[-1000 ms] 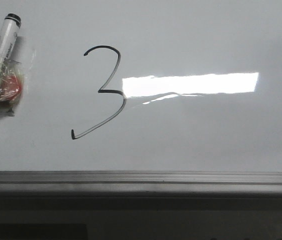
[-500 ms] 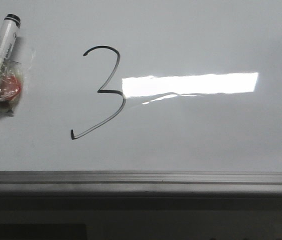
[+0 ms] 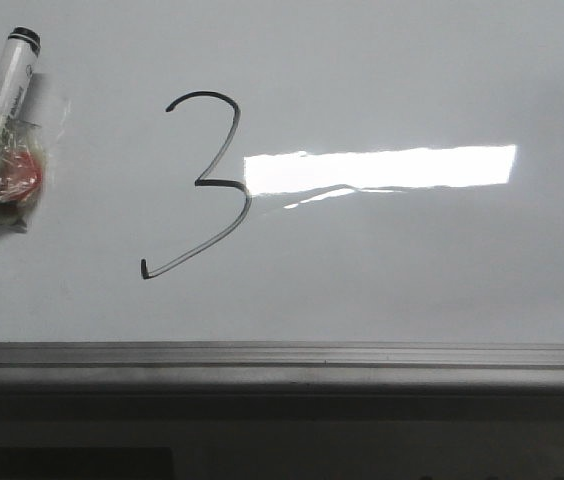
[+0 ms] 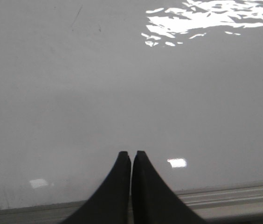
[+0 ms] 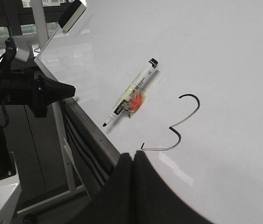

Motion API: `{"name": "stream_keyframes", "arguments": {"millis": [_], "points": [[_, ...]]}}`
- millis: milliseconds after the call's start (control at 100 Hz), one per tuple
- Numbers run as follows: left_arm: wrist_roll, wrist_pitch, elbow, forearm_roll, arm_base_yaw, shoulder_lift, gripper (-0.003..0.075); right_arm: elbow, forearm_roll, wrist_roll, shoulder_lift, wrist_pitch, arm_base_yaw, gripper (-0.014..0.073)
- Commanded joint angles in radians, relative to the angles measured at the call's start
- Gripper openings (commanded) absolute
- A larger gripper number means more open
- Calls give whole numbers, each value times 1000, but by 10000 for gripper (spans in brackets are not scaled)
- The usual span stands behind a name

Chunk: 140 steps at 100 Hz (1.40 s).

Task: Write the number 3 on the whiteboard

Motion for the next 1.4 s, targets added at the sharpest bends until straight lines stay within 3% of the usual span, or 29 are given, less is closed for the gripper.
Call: {"name": "stream_keyframes", "arguments": {"millis": [0, 450, 650, 860, 1130, 1390], "points": [[0, -43, 33, -1, 3, -25, -20, -25, -7, -9, 0, -84, -5, -66], [0, -43, 33, -1, 3, -25, -20, -25, -7, -9, 0, -51, -5, -66], [0, -43, 33, -1, 3, -25, -20, -1, -7, -9, 0, -77, -78, -66], [0, -43, 33, -1, 3, -25, -20, 79, -7, -9, 0, -197, -284, -66], [0, -43, 33, -1, 3, -25, -20, 303, 36, 0, -2, -488, -624, -66], [0, -43, 33, -1, 3, -25, -20, 299, 36, 41, -11, -331, -874, -66]]}}
